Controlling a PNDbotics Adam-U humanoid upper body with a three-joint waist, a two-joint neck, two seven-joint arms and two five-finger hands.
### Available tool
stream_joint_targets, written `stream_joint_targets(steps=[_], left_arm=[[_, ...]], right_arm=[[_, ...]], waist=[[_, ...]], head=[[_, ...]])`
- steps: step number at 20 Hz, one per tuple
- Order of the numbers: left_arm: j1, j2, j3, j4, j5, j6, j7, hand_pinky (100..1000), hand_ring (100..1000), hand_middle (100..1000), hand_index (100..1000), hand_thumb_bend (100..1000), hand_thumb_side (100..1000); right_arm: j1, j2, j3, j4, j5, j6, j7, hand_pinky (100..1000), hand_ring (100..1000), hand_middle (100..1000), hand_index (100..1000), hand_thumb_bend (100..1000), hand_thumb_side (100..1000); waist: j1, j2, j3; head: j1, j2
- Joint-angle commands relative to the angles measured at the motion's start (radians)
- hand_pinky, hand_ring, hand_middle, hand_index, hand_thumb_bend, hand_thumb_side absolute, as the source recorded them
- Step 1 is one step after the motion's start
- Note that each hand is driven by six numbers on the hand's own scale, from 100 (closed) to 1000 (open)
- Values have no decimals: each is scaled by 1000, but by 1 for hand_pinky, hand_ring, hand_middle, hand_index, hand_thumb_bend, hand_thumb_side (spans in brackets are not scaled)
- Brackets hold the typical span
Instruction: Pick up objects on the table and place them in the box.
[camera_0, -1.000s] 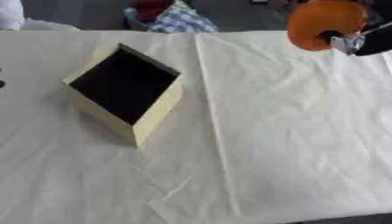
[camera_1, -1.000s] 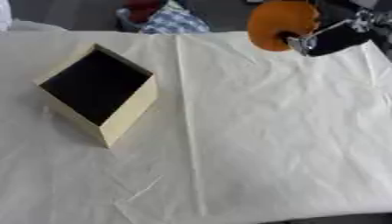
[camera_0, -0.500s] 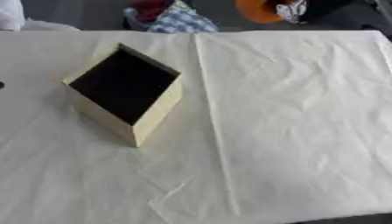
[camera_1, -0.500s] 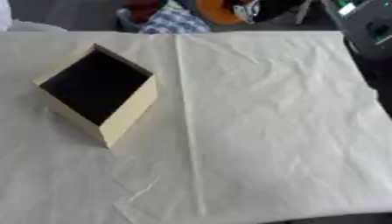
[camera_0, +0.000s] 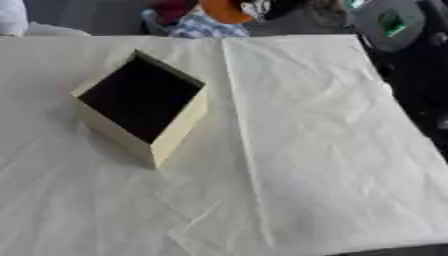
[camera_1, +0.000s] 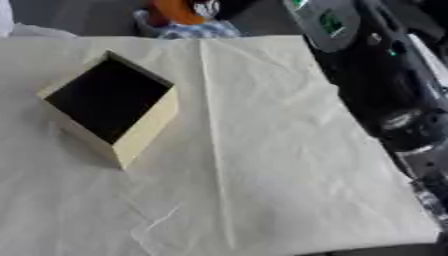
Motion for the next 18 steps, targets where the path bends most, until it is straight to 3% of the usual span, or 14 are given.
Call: stream_joint_targets(steps=[1, 18], left_arm=[[-18, 2, -5, -19, 9, -1, -7, 619, 663, 704, 669, 100, 800], [-62, -26, -23, -19, 36, 6, -32, 620, 664, 705, 669, 100, 802]], right_arm=[[-36, 47, -14, 50, 44, -14, -11, 475, 517, 405, 518, 100, 100], [-30, 242, -27, 268, 192, -65, -64, 485, 518, 407, 519, 100, 100]], waist=[[7, -12, 9], [5, 16, 76]], head=[[-20, -15], [-76, -33]])
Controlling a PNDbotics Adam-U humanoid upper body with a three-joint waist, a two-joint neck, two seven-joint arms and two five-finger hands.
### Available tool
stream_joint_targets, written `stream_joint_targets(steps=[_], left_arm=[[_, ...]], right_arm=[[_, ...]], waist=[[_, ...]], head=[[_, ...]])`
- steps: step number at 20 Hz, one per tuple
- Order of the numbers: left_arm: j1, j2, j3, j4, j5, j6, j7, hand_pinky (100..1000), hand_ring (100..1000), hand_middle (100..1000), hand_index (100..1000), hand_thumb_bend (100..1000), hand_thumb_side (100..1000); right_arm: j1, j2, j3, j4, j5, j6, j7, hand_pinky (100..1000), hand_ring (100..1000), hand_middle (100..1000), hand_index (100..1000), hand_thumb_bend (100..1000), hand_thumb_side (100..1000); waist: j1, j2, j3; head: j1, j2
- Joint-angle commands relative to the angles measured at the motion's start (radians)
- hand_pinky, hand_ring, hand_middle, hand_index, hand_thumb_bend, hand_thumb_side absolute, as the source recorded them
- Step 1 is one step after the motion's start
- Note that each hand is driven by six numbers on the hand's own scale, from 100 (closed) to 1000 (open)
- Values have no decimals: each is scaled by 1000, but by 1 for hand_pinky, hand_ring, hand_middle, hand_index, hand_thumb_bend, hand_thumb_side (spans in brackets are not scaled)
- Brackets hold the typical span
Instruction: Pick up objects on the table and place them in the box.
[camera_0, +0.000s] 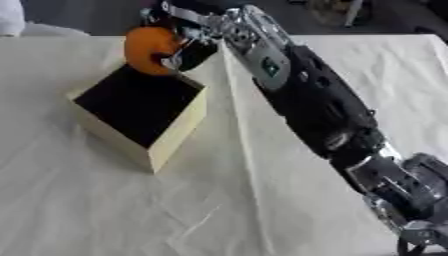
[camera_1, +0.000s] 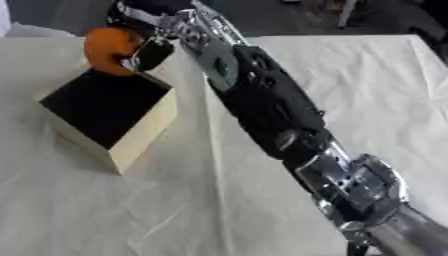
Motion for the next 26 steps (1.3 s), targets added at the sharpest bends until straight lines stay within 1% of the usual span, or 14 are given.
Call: stream_joint_targets(steps=[1, 8, 12, 13, 14, 15, 16, 18, 20, 21, 22, 23, 24, 26], left_arm=[[-16, 0, -2, -19, 9, 0, -7, 620, 664, 705, 669, 100, 802], [-24, -7, -5, -19, 13, 5, -13, 621, 664, 705, 669, 100, 804], [-26, -9, -6, -19, 13, 7, -15, 621, 664, 705, 668, 100, 805], [-25, -9, -6, -19, 13, 8, -15, 621, 664, 705, 668, 100, 805], [-25, -9, -5, -19, 13, 8, -15, 621, 664, 705, 668, 100, 805], [-25, -10, -6, -19, 13, 9, -15, 621, 664, 706, 668, 100, 805], [-25, -10, -6, -19, 13, 9, -16, 621, 664, 706, 668, 100, 806], [-24, -11, -6, -19, 12, 11, -17, 622, 664, 706, 668, 100, 807], [-23, -11, -6, -19, 11, 12, -17, 622, 664, 706, 668, 100, 807], [-23, -10, -6, -19, 10, 13, -18, 622, 664, 706, 668, 100, 807], [-22, -9, -6, -19, 9, 13, -18, 622, 664, 706, 668, 100, 807], [-22, -8, -5, -19, 8, 13, -18, 622, 664, 706, 668, 100, 807], [-22, -7, -5, -19, 7, 13, -18, 622, 664, 706, 668, 100, 807], [-21, -6, -4, -19, 6, 14, -18, 622, 664, 706, 668, 100, 806]], right_arm=[[-16, 14, -13, 34, 34, -7, -9, 486, 518, 408, 520, 100, 100], [-6, 41, -19, 103, 88, -27, -16, 521, 537, 427, 537, 100, 100], [-7, 49, -17, 119, 143, -33, -11, 591, 598, 488, 613, 100, 100], [-7, 50, -17, 119, 157, -34, -12, 627, 647, 538, 678, 100, 100], [-8, 50, -17, 119, 171, -34, -10, 632, 655, 546, 688, 100, 100], [-8, 50, -18, 117, 186, -34, -8, 658, 690, 586, 731, 100, 100], [-9, 49, -20, 114, 199, -32, -8, 661, 693, 591, 736, 105, 100], [-11, 47, -23, 102, 216, -29, -13, 677, 714, 623, 771, 147, 228], [-13, 43, -26, 88, 228, -24, -21, 686, 726, 640, 785, 169, 297], [-8, 19, -24, 72, 228, -23, -27, 700, 744, 664, 800, 200, 390], [6, -22, -14, 39, 210, -35, -32, 700, 745, 665, 801, 202, 398], [23, -68, -4, -2, 181, -45, -33, 706, 749, 671, 805, 204, 463], [39, -106, 5, -44, 147, -48, -29, 706, 749, 672, 805, 202, 474], [61, -163, 18, -121, 86, -41, -12, 707, 749, 674, 806, 202, 523]], waist=[[5, -13, 6], [1, -4, 16], [1, -3, 17], [1, -3, 17], [1, -3, 17], [1, -3, 16], [1, -3, 15], [1, -2, 13], [1, -2, 12], [0, -2, 9], [-1, -2, 8], [-3, -2, 6], [-4, -2, 5], [-5, -3, 3]], head=[[-12, -15], [-18, -17], [-20, -14], [-19, -13], [-18, -13], [-17, -11], [-15, -10], [-12, -8], [-10, -6], [-7, -6], [-6, -7], [-4, -7], [-3, -7], [-1, -6]])
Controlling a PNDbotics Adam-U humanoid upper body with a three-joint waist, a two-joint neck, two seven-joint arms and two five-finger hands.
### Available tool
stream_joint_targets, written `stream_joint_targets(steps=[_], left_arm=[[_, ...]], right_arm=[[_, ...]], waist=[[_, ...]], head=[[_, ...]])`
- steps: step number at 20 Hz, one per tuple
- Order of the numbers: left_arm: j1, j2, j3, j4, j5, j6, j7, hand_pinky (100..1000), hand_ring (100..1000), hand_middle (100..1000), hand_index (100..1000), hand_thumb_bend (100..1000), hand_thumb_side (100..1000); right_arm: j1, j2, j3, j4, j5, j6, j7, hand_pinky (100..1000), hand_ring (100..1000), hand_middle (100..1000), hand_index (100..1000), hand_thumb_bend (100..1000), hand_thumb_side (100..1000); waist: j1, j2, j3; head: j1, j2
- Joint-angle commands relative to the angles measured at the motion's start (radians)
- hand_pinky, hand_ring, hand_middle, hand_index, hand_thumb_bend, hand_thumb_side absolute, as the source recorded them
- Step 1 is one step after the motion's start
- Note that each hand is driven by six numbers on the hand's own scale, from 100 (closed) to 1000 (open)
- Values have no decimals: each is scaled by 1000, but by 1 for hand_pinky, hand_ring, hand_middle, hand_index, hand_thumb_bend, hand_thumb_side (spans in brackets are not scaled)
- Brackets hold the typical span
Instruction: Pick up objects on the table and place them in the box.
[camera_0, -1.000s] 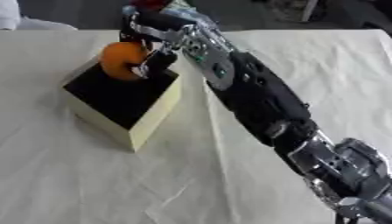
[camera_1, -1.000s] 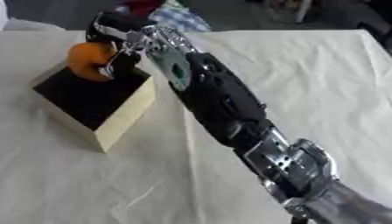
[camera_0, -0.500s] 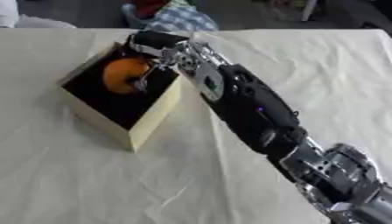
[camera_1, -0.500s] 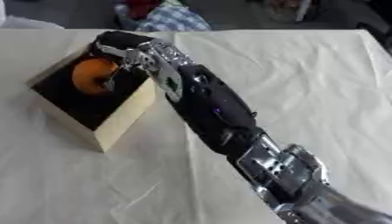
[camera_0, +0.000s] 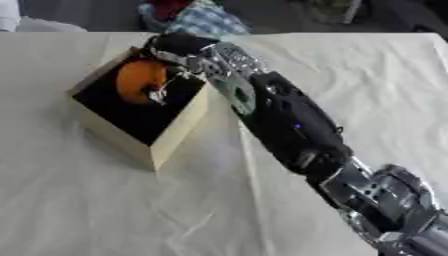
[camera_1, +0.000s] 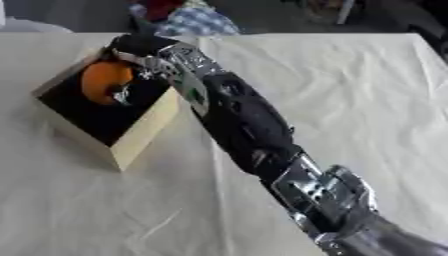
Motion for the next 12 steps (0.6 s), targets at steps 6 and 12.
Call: stream_joint_targets(steps=[6, 12], left_arm=[[-6, 12, 1, -19, -5, 4, -7, 623, 664, 706, 668, 100, 806], [-5, 11, -1, -19, -5, 7, -13, 624, 664, 707, 668, 100, 806]], right_arm=[[15, -155, 18, -254, -164, 48, 68, 715, 753, 680, 809, 217, 555], [21, -162, 25, -279, -171, 61, 110, 728, 762, 696, 822, 218, 608]], waist=[[2, -24, -7], [1, -28, -7]], head=[[8, 2], [4, -1]])
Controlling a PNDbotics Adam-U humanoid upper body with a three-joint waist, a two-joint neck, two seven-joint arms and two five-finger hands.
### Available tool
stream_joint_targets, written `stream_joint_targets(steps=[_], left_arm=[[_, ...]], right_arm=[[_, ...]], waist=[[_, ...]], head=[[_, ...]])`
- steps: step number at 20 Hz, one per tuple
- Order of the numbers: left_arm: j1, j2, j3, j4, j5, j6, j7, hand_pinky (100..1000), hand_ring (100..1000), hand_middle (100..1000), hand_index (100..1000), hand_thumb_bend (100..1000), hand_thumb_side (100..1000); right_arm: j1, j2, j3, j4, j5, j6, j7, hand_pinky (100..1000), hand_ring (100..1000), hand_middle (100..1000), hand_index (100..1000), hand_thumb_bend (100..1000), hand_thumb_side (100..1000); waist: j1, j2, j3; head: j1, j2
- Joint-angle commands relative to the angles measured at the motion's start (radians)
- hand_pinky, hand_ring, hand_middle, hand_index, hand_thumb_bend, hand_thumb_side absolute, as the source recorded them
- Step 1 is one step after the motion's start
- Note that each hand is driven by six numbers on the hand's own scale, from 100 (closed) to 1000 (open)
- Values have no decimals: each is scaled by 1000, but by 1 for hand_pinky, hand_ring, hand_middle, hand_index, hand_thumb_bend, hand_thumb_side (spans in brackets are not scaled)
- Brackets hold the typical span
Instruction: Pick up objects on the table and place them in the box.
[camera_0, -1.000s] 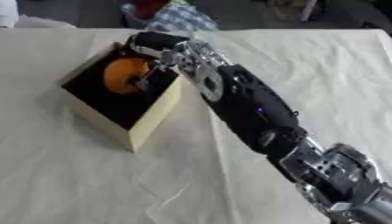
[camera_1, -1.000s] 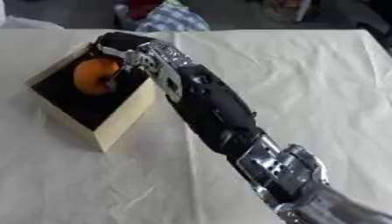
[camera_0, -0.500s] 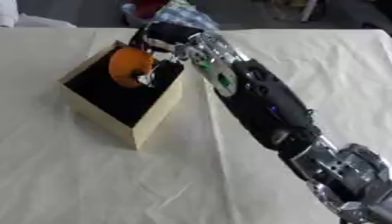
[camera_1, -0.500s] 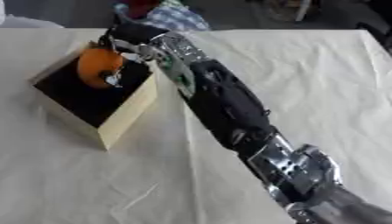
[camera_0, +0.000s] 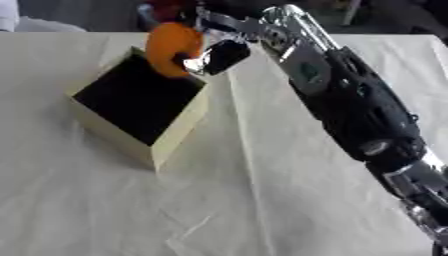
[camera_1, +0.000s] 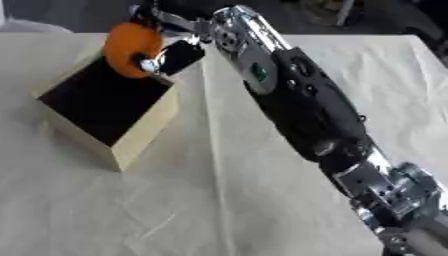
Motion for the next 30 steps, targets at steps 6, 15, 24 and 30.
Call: stream_joint_targets(steps=[6, 15, 24, 30], left_arm=[[-8, 7, -1, -19, -3, 4, -9, 624, 664, 707, 667, 100, 809], [-21, 1, 6, -19, 3, 0, 0, 625, 665, 707, 668, 100, 803], [-34, -4, 17, -19, 13, 0, 34, 624, 662, 704, 667, 100, 802], [-32, -5, 17, -19, 13, 2, 33, 624, 660, 698, 667, 100, 803]], right_arm=[[-19, -10, 5, -36, -42, -9, 3, 681, 683, 576, 729, 177, 511], [-24, 44, 34, 8, -37, -18, 17, 677, 684, 581, 733, 148, 524], [-1, 90, 45, 73, 16, -30, 2, 699, 724, 617, 773, 177, 557], [7, 95, 52, 91, 75, -43, 16, 759, 794, 707, 843, 218, 725]], waist=[[0, -17, 6], [-8, -16, 34], [-14, -11, 48], [-12, -11, 45]], head=[[-4, -2], [-24, -2], [-34, -2], [-33, -3]])
